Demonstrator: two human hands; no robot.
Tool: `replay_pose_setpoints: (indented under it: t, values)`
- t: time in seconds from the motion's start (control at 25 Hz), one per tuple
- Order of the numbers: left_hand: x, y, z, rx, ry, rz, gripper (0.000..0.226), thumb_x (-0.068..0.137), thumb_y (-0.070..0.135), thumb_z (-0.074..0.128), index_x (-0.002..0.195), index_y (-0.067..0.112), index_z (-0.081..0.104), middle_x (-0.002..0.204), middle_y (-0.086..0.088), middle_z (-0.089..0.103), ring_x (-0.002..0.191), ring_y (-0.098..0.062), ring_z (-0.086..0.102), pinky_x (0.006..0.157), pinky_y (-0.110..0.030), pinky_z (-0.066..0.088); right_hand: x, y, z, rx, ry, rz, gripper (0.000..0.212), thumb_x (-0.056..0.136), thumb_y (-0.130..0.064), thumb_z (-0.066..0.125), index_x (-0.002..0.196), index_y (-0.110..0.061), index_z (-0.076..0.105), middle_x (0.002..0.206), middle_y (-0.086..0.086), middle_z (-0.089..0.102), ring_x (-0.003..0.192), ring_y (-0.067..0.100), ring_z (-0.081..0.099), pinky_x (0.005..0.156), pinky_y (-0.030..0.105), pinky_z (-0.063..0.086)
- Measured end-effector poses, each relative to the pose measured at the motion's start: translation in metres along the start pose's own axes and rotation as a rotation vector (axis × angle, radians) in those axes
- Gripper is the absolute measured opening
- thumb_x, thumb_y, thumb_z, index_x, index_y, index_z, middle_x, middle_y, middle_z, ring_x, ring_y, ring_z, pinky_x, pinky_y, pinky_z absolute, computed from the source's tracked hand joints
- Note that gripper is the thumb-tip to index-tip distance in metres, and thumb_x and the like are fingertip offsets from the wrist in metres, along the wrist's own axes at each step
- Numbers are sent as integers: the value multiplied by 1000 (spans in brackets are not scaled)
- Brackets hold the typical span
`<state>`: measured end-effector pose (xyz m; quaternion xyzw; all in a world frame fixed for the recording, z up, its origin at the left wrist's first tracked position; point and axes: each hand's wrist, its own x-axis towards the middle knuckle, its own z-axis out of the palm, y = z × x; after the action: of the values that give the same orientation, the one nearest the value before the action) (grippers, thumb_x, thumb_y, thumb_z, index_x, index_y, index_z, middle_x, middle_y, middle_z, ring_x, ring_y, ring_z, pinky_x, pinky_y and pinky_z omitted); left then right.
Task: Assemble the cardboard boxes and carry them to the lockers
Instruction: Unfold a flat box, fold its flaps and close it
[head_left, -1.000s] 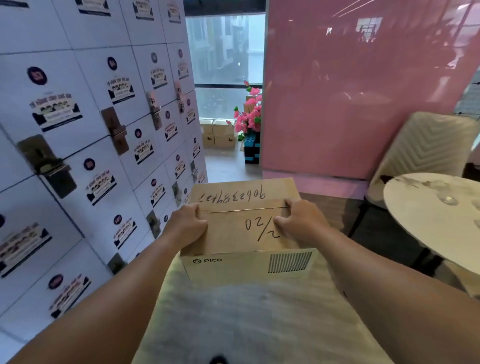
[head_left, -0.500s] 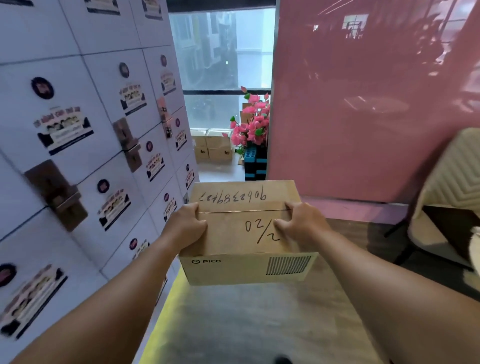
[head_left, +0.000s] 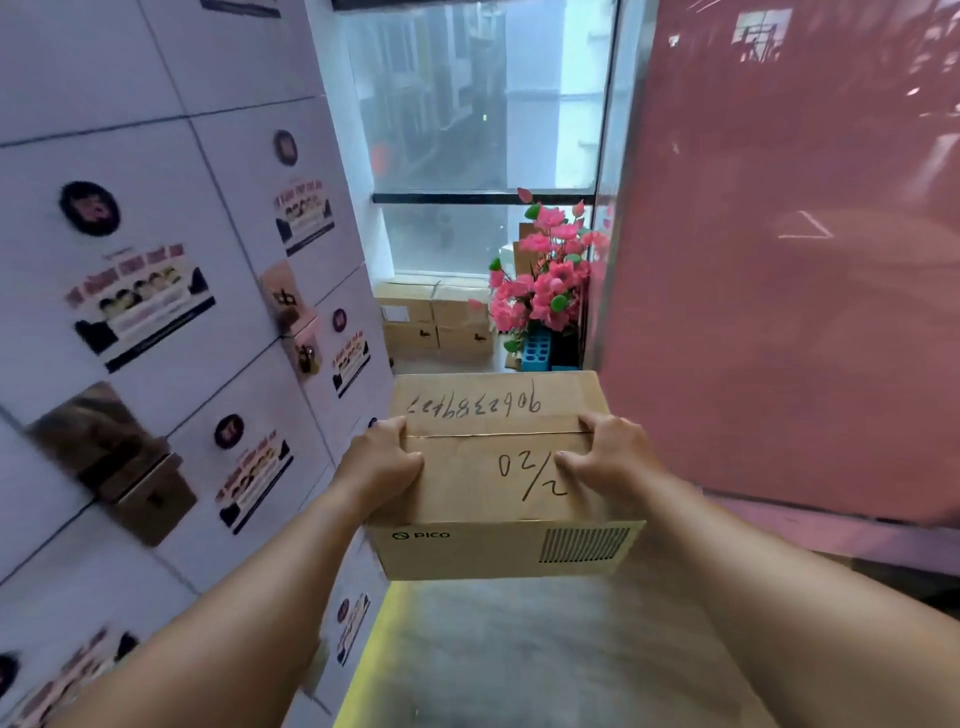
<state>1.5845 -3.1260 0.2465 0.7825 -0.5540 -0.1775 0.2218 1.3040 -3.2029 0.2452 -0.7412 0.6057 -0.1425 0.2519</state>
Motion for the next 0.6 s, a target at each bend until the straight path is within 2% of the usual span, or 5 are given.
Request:
replay_pose_setpoints:
  t: [0.2, 0.28, 0.4, 0.52, 0.6]
  values:
    - [185, -17, 2, -23, -9, -7, 21, 83, 26, 60, 104, 26, 61, 98, 1, 68, 88, -20, 63, 78, -35, 56, 176, -33, 14, -30, 3, 27, 58, 82, -55, 72, 131, -24, 61, 128, 6, 63, 116, 27, 59, 89, 34, 47]
    - [256, -21, -3, -28, -17, 6, 18, 85, 24, 60, 103, 25, 58, 97, 0, 68, 85, -18, 64, 73, -33, 56, 240, -49, 14, -28, 12, 44, 58, 82, -54, 72, 130, -24, 61, 128, 5, 63, 115, 26, 59, 86, 33, 46]
    - [357, -16, -14, -65, -45, 25, 23, 88, 18, 58, 110, 23, 62, 103, 0, 68, 86, -14, 62, 64, -26, 48, 328, -72, 7, -18, 20, 73, 58, 81, -53, 72, 130, -24, 61, 130, 4, 64, 114, 25, 60, 92, 37, 49]
    - [456, -5, -22, -42, -22, 26, 35, 88, 16, 59, 123, 18, 61, 118, -4, 67, 103, -25, 62, 79, -28, 47, 419, -91, -3, -10, 42, 76, 59, 83, -49, 73, 133, -21, 60, 132, 6, 63, 118, 27, 60, 97, 39, 49]
    - [518, -5, -18, -43, -25, 17, 36, 85, 17, 59, 121, 18, 61, 115, -5, 68, 103, -28, 63, 87, -33, 52, 479, -97, -7, -10, 47, 75, 57, 83, -49, 73, 132, -22, 61, 131, 5, 64, 117, 26, 60, 97, 38, 49]
